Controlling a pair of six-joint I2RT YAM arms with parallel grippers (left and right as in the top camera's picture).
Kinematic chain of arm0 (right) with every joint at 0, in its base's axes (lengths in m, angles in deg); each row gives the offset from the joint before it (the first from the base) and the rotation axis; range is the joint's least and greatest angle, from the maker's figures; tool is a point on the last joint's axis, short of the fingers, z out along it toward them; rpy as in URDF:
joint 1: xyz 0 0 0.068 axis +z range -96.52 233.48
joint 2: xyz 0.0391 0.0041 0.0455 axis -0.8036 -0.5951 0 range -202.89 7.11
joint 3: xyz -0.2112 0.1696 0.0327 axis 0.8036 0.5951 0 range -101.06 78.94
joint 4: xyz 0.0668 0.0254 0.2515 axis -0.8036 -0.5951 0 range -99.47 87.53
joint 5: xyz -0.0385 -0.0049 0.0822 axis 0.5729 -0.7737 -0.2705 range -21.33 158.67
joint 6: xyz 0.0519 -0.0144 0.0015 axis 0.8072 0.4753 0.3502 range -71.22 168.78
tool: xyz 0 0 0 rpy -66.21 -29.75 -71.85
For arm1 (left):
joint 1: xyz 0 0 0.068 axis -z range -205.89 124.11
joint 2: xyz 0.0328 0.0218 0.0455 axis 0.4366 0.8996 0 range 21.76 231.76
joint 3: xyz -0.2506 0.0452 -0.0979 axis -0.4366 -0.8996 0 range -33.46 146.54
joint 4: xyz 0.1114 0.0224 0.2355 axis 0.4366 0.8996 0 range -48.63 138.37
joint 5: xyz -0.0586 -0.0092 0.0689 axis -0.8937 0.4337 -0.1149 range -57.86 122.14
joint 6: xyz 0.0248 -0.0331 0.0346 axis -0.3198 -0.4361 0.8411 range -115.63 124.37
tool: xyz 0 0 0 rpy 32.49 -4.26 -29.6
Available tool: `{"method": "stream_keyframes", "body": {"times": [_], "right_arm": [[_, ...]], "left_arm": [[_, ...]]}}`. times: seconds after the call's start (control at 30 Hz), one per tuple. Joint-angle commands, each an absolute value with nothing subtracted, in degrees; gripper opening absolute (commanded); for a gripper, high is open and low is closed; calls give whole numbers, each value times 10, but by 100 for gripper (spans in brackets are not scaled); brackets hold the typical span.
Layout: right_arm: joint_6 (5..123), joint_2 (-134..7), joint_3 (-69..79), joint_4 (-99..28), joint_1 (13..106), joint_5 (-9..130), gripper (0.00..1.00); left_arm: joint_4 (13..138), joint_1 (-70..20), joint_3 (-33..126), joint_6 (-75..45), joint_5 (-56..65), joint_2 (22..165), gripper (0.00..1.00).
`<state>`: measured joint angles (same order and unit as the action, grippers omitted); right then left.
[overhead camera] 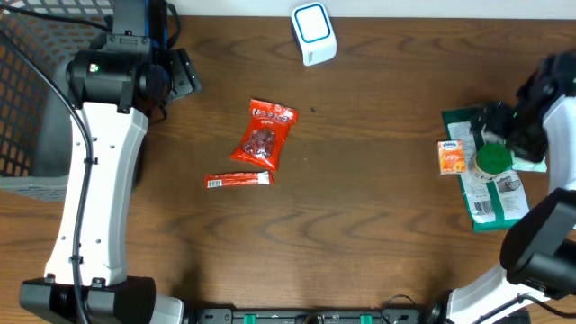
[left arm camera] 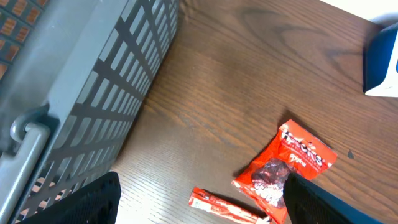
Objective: Scan the item barcode
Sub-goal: 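Carry the jar right and release it onto the gloves pack, then move both grippers toward the red Hacks candy bag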
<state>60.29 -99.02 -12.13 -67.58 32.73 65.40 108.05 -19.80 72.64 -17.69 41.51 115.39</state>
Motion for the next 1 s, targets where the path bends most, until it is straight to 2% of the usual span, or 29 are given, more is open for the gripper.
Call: {"method": "stream_keyframes", "body": {"times": [0.0, 0.1, 0.23, 0.4, 0.6, 0.83, 0.9, 0.97], "right_arm": [[588, -982, -182, -707, 343, 523, 98], [552, -982, -192, -717, 373, 434, 95], [534, -982, -185, -699, 439, 376, 96], [567, -983, -170, -636, 552, 375, 99], [636, -986, -115, -495, 681, 391, 99], [672, -987, -48, -397, 759, 439, 99], [676, -987, -35, -385, 764, 439, 99], [676, -987, -23, -376, 765, 440, 99]], "left_arm": [[1082, -200, 729, -173, 420, 1142, 84], [1082, -200, 729, -173, 420, 1142, 84], [1082, -200, 729, -173, 420, 1142, 84], [1082, -200, 729, -173, 420, 1142, 84], [1082, -200, 729, -173, 420, 1142, 84], [1082, -200, 729, -173, 416, 1142, 84], [1078, -200, 729, -173, 416, 1142, 98], [1054, -200, 729, -173, 416, 1142, 98]]}}
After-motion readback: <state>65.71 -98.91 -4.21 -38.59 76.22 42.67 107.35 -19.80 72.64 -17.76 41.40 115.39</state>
